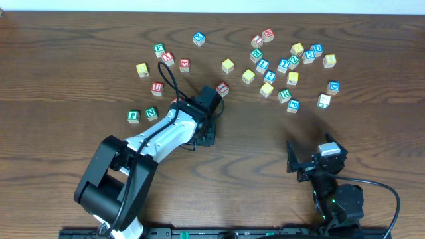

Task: Spell out CORL
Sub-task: 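Lower the held C block onto the table surface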

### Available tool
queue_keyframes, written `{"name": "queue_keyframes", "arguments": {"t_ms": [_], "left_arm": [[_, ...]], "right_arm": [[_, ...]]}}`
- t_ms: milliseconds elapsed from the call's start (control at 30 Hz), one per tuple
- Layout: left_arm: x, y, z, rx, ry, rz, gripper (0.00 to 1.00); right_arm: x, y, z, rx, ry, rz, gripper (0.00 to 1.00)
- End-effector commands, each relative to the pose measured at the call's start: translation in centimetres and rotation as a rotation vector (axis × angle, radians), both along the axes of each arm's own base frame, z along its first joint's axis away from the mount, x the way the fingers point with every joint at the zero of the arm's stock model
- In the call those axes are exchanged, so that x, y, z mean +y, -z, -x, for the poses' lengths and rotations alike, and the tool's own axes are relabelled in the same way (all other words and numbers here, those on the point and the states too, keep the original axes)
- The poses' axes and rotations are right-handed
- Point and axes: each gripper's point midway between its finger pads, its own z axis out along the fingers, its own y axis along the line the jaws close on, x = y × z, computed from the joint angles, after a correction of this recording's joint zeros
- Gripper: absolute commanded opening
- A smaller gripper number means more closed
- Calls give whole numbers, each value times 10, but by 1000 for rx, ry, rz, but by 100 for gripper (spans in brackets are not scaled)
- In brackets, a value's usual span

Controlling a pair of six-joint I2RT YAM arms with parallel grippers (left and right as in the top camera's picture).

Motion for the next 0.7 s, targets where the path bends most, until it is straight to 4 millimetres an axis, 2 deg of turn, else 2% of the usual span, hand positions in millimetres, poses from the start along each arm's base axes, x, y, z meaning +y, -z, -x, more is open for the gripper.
{"name": "queue_keyframes", "arguments": {"t_ms": [0,667], "left_arm": [[6,6,1,2,13,-40,8],[8,6,1,-1,12,-46,7]], "right_arm": [[-2,1,0,2,11,-2,99],[-2,1,0,2,11,-2,99]]}}
